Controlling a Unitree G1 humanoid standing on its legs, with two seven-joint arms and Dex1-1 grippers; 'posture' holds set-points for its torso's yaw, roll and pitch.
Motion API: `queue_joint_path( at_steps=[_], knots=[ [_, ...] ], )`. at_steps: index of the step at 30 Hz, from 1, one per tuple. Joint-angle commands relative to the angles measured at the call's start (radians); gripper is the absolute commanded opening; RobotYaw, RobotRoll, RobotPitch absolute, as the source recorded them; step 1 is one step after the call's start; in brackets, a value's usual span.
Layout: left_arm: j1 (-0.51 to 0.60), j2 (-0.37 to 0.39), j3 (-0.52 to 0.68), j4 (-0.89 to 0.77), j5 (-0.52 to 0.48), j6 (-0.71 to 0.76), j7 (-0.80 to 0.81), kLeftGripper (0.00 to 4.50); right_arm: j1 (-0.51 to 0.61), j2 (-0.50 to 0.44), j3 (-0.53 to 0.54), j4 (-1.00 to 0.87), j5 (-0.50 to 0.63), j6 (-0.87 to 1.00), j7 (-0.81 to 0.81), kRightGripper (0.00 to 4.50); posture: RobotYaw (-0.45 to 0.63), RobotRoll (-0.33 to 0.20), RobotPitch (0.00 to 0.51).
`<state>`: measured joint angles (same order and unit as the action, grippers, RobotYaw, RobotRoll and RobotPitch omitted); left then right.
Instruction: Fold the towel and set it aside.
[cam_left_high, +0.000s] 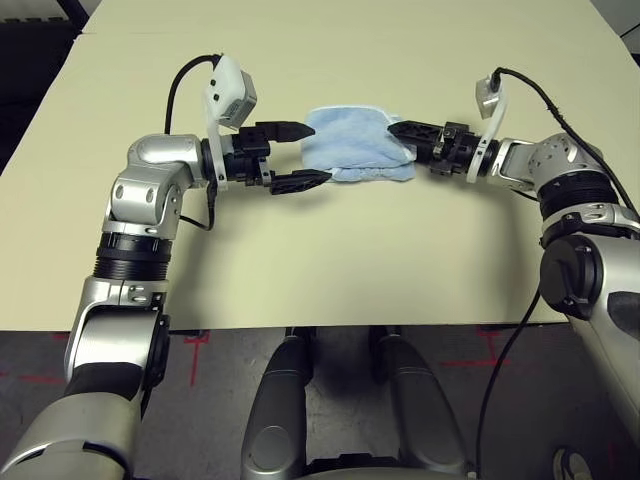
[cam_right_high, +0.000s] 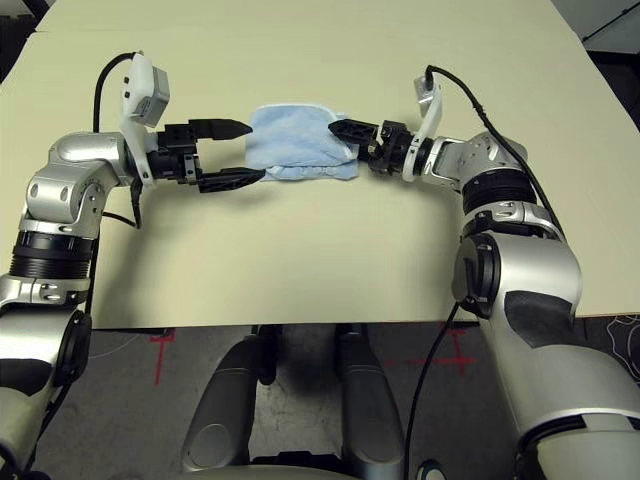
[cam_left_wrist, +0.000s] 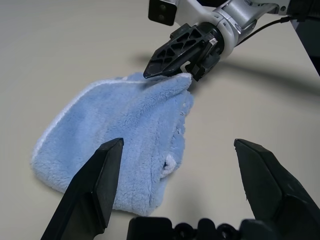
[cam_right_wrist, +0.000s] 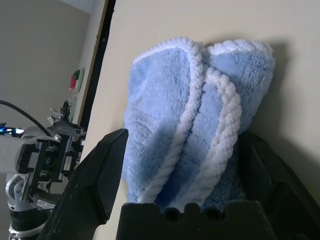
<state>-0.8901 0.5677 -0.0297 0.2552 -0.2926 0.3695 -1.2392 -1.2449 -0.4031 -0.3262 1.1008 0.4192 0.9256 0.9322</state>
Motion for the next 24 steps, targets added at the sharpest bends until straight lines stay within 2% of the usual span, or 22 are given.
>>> queue_joint_path(
  at_steps=[1,4,15,20,24],
  knots=[
    [0.021,0.007,-0.020,-0.026,-0.006,0.011,-0.002,4.50,0.004,0.004,0.003,0.018,0.001,0.010,-0.010,4.46,0.09,0.000,0.293],
    [0.023,0.008,-0.020,-0.029,-0.006,0.012,-0.002,4.50,0.006,0.004,-0.005,0.021,0.002,-0.004,-0.022,3.88,0.09,0.000,0.293],
    [0.019,0.007,-0.029,-0.022,-0.003,0.012,-0.005,4.50,0.007,-0.015,-0.023,0.013,0.014,-0.013,-0.024,0.02,0.08,0.000,0.293],
    [0.018,0.007,-0.032,-0.017,-0.002,0.009,-0.008,4.50,0.004,-0.028,-0.034,0.000,0.027,-0.018,-0.023,0.02,0.07,0.000,0.290],
    [0.021,0.004,-0.035,-0.014,-0.001,0.009,-0.008,4.50,-0.001,-0.047,-0.091,-0.023,0.068,-0.062,-0.036,0.02,0.06,0.000,0.289]
  ],
)
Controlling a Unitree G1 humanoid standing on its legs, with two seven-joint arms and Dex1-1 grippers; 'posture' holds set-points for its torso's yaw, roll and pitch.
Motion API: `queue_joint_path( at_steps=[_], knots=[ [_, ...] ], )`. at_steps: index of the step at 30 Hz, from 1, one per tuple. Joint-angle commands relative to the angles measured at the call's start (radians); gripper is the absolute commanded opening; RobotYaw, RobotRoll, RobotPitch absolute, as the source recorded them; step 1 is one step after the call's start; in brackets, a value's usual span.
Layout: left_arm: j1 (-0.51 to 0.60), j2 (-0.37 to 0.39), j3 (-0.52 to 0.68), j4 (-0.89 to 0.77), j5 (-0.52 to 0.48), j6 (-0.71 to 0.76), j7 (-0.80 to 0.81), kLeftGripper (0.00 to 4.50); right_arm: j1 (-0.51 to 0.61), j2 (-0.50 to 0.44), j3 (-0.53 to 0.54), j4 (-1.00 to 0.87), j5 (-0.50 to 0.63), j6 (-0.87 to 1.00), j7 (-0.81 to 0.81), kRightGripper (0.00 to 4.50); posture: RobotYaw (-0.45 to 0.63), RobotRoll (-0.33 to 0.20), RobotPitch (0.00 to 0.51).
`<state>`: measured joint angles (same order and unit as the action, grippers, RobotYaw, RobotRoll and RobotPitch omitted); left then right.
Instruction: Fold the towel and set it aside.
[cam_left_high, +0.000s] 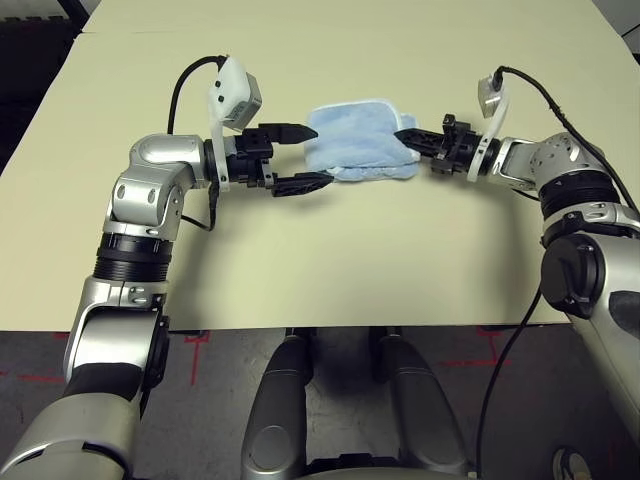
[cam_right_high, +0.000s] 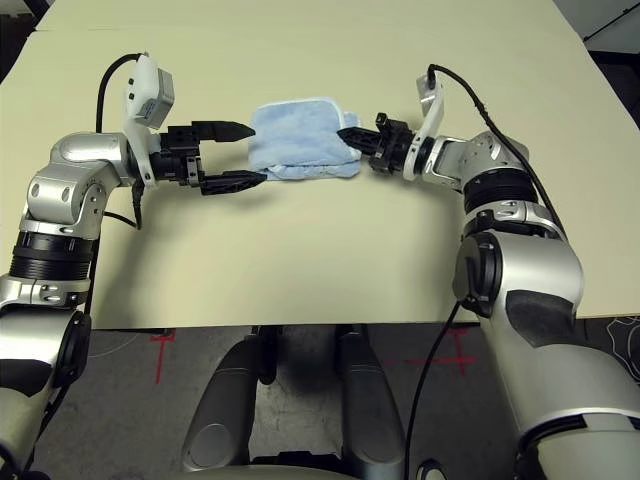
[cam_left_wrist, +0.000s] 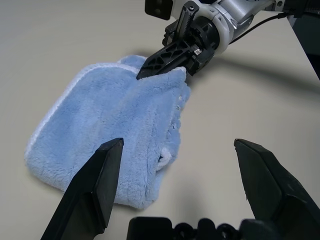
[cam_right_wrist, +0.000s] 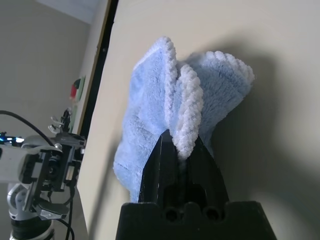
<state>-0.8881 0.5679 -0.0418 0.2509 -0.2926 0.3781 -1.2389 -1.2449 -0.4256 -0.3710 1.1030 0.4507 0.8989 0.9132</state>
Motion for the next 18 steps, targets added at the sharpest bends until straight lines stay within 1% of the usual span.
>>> queue_joint_path(
  at_steps=[1,7,12,18],
  knots=[
    [0.020,0.003,-0.023,-0.010,-0.002,0.001,-0.007,4.50,-0.001,-0.026,-0.065,-0.030,0.049,-0.052,-0.026,0.02,0.06,0.000,0.289],
    [0.024,-0.002,-0.028,-0.011,-0.005,0.007,-0.006,4.50,-0.009,-0.032,-0.201,-0.028,0.133,-0.198,-0.157,0.02,0.03,0.000,0.290],
    [0.028,-0.004,-0.035,-0.011,-0.007,0.013,-0.008,4.50,-0.007,-0.036,-0.303,-0.014,0.189,-0.401,-0.276,0.02,0.02,0.000,0.289],
    [0.021,-0.009,-0.025,0.011,-0.005,0.003,0.007,4.50,0.020,-0.026,-0.375,-0.014,0.207,-0.686,-0.407,0.02,0.01,0.000,0.288]
  ],
)
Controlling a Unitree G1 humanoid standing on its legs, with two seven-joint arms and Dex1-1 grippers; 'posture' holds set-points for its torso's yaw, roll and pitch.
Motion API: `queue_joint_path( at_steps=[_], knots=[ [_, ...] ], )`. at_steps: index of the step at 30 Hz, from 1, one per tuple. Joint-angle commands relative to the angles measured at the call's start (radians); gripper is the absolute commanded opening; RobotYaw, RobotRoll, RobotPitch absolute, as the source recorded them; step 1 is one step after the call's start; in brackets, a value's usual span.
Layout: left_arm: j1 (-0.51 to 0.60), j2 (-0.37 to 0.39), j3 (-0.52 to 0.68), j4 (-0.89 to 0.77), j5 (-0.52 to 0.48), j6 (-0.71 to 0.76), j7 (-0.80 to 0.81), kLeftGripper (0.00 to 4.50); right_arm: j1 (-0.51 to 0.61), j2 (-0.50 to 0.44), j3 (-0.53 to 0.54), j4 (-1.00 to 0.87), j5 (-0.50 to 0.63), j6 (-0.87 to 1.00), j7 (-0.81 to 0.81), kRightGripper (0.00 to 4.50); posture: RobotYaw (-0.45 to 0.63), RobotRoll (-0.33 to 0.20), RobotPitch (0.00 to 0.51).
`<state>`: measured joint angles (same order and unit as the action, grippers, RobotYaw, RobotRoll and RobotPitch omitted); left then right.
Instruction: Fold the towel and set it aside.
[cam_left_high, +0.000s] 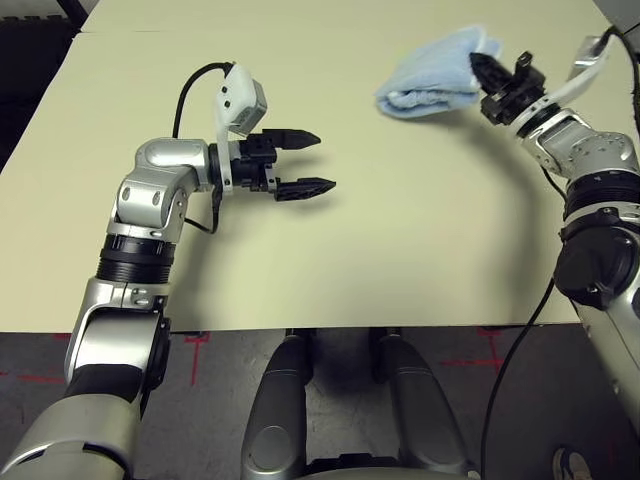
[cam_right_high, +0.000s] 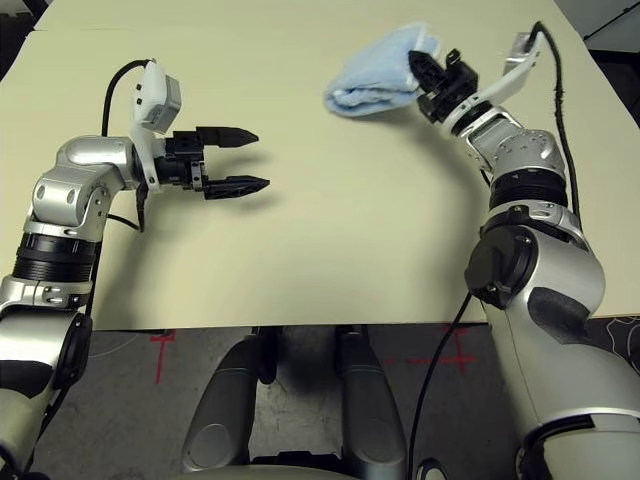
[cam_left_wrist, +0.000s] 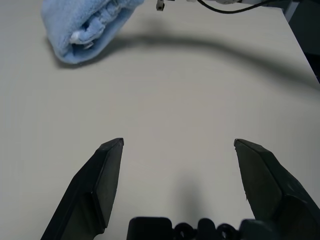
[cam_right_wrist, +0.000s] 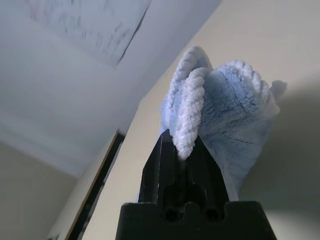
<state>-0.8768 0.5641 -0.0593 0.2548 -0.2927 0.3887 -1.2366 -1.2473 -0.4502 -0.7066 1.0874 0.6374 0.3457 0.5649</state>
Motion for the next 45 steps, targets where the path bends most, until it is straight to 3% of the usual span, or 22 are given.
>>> queue_joint_path(
  at_steps=[1,10,27,34,41,45],
  knots=[
    [0.011,-0.006,-0.007,0.007,-0.005,-0.010,0.005,4.50,0.029,-0.003,-0.043,0.006,0.012,-0.190,-0.085,0.02,0.01,0.000,0.288],
    [0.002,-0.007,-0.010,0.015,-0.004,-0.020,0.004,4.50,0.052,-0.017,-0.042,0.049,-0.007,-0.400,-0.252,0.02,0.00,0.000,0.284],
    [0.016,0.000,-0.011,-0.011,-0.009,-0.011,-0.002,4.50,0.116,-0.044,0.003,0.058,-0.052,-0.392,-0.392,0.02,0.01,0.000,0.285],
    [-0.003,-0.003,-0.014,0.019,-0.003,-0.026,-0.012,4.50,0.207,-0.023,0.004,-0.093,-0.014,-0.269,-0.416,0.02,-0.01,0.000,0.288],
    [-0.049,-0.012,-0.017,0.088,0.009,-0.063,-0.021,4.50,0.352,0.075,0.014,-0.387,0.032,-0.138,-0.512,0.02,-0.02,0.000,0.292],
    [-0.065,-0.017,-0.020,0.118,0.013,-0.080,-0.022,4.50,0.365,0.094,0.017,-0.441,0.040,-0.113,-0.555,0.02,-0.02,0.000,0.294]
  ],
)
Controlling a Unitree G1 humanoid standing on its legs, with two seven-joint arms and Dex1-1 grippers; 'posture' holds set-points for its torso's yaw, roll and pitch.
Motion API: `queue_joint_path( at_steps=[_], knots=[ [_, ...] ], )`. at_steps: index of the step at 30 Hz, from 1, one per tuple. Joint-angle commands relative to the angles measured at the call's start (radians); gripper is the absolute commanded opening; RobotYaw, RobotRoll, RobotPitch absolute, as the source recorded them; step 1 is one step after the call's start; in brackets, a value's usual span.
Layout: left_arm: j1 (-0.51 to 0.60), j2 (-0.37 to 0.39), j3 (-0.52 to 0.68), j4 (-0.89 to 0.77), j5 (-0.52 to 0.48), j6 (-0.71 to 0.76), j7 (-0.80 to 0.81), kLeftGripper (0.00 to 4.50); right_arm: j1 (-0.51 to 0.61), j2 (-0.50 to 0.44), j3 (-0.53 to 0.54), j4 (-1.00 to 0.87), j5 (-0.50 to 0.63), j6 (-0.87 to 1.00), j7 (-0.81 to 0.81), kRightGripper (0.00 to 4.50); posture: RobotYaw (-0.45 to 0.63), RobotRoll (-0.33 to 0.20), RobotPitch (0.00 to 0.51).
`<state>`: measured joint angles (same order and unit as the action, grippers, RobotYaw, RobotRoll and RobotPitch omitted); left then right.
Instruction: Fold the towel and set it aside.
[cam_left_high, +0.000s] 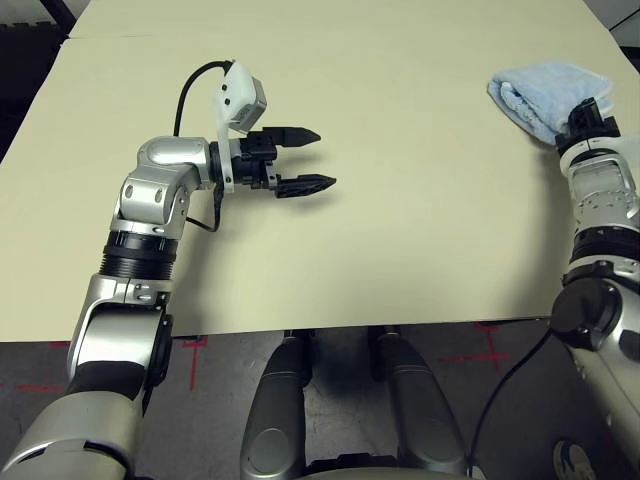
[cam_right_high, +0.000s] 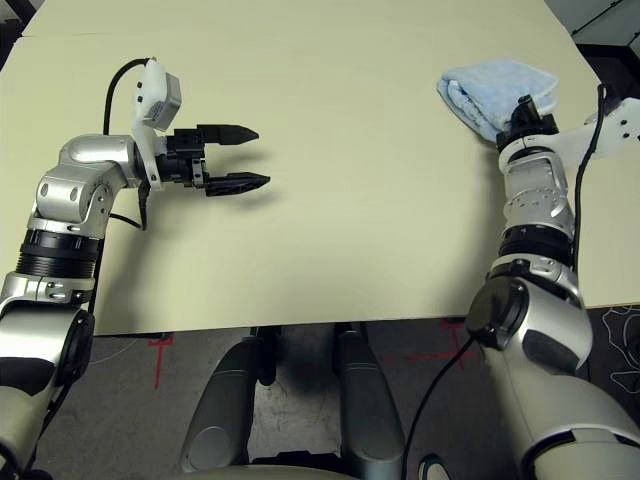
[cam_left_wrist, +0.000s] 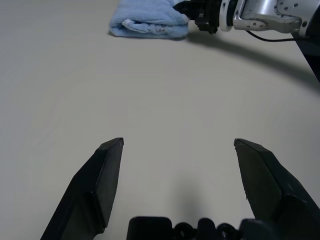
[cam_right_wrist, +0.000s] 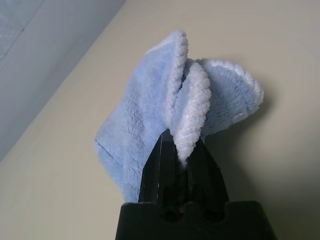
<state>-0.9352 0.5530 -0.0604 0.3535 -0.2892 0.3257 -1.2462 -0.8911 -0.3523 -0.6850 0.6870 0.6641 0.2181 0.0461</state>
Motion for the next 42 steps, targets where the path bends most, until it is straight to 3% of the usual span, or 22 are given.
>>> queue_joint_path(
  at_steps=[1,12,18,25,37,42],
  knots=[
    [-0.008,-0.008,-0.018,0.022,0.010,-0.019,-0.012,4.50,0.004,-0.005,-0.003,-0.039,0.012,0.016,-0.045,0.02,-0.02,0.000,0.294],
    [0.005,-0.003,-0.012,0.006,0.006,-0.011,-0.007,4.50,-0.008,-0.028,0.027,-0.016,-0.017,0.053,-0.091,0.02,-0.01,0.000,0.298],
    [0.006,-0.004,-0.011,0.002,0.004,-0.002,-0.003,4.50,0.010,-0.034,0.041,-0.044,-0.023,0.109,-0.118,2.00,-0.01,0.000,0.298],
    [0.008,-0.003,-0.011,0.003,0.003,0.000,-0.002,4.50,0.057,-0.048,0.057,-0.181,0.012,0.317,-0.168,4.35,-0.02,0.000,0.299],
    [-0.001,-0.010,-0.010,0.020,0.005,-0.012,0.002,4.50,0.157,-0.062,0.030,-0.522,0.178,0.680,-0.237,4.46,-0.02,0.000,0.298],
    [0.002,-0.013,0.001,0.026,-0.002,0.001,0.016,4.50,0.200,-0.155,0.165,-0.633,0.145,0.659,-0.008,4.46,-0.03,0.000,0.296]
  ],
)
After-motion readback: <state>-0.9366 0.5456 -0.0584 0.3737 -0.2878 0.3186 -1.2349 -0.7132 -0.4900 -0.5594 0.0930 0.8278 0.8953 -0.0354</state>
